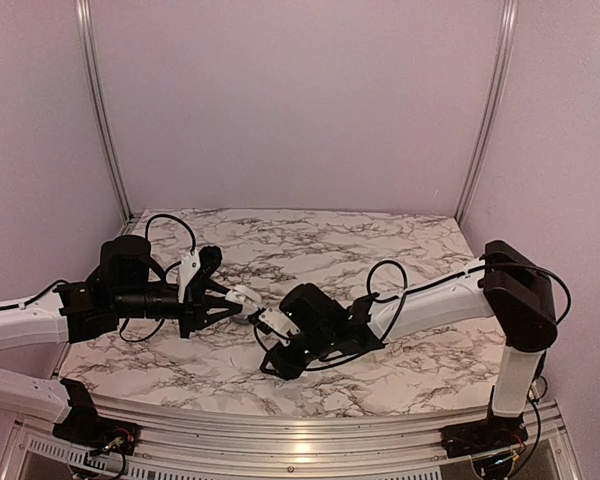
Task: Insert the wireless bluetooth earbuds into the charging case
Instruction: Adjust the right earbud at the center of the board.
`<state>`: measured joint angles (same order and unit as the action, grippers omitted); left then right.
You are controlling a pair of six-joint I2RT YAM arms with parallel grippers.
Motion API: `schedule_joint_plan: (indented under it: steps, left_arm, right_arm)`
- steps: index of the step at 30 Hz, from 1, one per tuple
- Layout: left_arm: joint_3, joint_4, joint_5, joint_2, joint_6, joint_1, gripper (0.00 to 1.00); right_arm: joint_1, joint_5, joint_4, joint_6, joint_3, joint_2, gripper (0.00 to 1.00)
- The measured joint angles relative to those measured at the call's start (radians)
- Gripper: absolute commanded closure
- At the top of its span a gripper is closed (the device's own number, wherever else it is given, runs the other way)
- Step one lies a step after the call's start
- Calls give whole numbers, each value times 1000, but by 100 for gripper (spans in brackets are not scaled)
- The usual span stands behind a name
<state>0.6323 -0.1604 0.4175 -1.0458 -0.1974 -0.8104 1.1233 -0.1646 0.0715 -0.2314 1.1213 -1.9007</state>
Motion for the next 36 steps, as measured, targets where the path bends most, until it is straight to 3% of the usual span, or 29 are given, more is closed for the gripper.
schedule_joint_plan:
  steps: [7, 15, 36]
  left_arm:
    - [0, 0, 1, 0, 0, 1, 100]
    - [0, 0, 10, 0, 0, 1, 100]
    - [0, 0, 12, 0, 5, 1, 100]
  right_arm:
    - [0, -114, 32, 40, 6, -27, 63]
    - [0, -138, -9, 26, -82, 23, 71]
    - [24, -14, -5, -121, -338, 295, 71]
